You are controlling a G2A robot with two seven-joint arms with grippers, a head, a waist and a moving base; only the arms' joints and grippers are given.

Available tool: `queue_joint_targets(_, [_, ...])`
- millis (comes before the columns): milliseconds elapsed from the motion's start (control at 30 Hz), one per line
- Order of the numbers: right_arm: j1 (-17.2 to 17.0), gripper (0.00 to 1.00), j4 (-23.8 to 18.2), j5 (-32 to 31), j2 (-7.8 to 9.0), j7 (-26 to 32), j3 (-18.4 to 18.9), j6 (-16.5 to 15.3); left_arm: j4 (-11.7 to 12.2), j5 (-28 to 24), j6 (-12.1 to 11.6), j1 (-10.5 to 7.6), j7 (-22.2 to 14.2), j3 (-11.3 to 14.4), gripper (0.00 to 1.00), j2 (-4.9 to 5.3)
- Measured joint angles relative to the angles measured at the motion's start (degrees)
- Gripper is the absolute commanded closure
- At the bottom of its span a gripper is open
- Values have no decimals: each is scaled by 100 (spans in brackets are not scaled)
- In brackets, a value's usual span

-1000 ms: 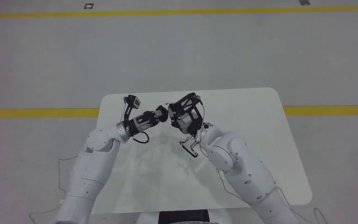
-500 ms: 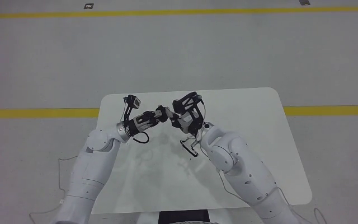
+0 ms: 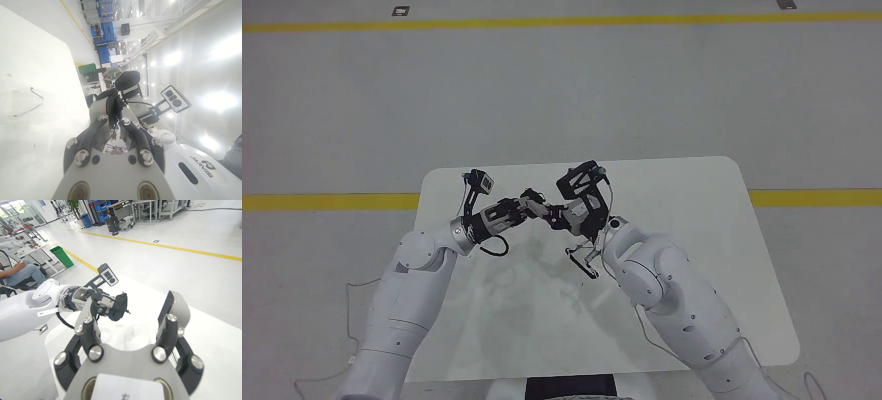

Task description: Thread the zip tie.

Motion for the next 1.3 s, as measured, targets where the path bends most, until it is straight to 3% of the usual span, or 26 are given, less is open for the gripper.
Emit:
queue_joint_targets(33, [0,100,2,4,-1,4,-2,-4,0,0,0,0,0,0,100,0])
queue_joint_targets(1300, [46,100,140,-100,-38,90,-109,-96,0,0,0,0,0,0,100,0])
